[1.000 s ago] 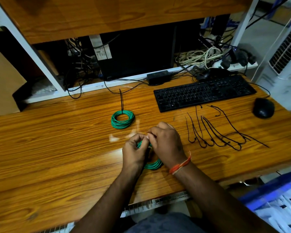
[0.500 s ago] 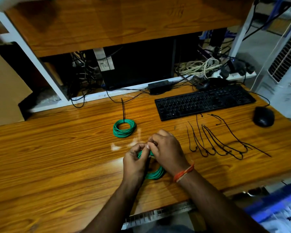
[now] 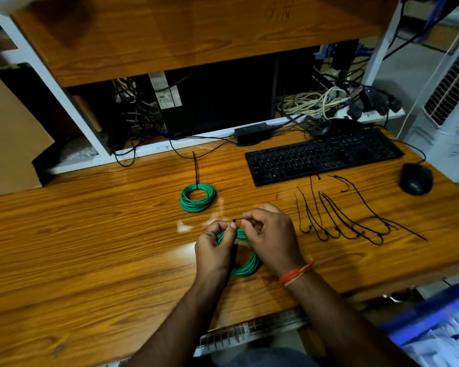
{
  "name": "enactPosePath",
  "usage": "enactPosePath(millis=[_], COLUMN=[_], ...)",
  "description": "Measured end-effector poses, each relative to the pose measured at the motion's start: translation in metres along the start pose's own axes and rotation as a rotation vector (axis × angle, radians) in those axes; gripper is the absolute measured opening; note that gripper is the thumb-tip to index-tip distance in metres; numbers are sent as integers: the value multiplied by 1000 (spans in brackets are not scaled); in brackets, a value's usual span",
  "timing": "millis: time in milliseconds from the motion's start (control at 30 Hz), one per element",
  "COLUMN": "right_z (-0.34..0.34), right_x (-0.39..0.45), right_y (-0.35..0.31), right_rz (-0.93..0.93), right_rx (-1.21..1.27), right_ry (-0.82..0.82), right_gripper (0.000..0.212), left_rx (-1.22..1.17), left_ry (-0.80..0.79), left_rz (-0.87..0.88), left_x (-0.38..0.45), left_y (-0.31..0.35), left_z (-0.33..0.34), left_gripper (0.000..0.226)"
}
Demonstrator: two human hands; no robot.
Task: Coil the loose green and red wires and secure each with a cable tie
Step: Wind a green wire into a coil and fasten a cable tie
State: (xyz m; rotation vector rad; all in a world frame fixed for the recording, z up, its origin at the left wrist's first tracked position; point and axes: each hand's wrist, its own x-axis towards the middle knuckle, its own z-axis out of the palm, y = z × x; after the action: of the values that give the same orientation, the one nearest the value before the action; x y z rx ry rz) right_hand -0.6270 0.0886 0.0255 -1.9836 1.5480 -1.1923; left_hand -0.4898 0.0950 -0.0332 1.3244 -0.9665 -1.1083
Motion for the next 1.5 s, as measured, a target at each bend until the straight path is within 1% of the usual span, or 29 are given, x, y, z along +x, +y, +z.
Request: enactPosePath(millis=[133, 433, 600, 933, 1133, 1233, 1400, 1500], right_z=[0, 2, 1, 1, 3, 2, 4, 5], right_x=[-2, -1, -1, 1, 2, 2, 3, 4], right_y=[1, -1, 1, -3, -2, -5, -6, -8], right_rz=[-28, -54, -61, -73, -72, -68, -74, -90], right_rx=[-31, -115, -125, -133, -128, -130, -143, -195], right_ry=[-3, -22, -28, -39, -49, -50, -45, -68], right_gripper=[4, 6, 4, 2, 4, 3, 2, 3], left_rx=[16, 34, 36, 22, 7, 7, -31, -14], left_ry=[4, 6, 13, 7, 0, 1, -18, -24], left_rz=[1, 22, 42, 57, 43, 63, 42, 56], left_x=[-1, -2, -4, -4, -5, -6, -6, -6], left_y=[0, 0, 5, 4, 6, 8, 7, 5], left_z=[0, -1, 0, -1, -1, 0, -1, 0], left_gripper=[33, 33, 26, 29, 30, 27, 23, 24])
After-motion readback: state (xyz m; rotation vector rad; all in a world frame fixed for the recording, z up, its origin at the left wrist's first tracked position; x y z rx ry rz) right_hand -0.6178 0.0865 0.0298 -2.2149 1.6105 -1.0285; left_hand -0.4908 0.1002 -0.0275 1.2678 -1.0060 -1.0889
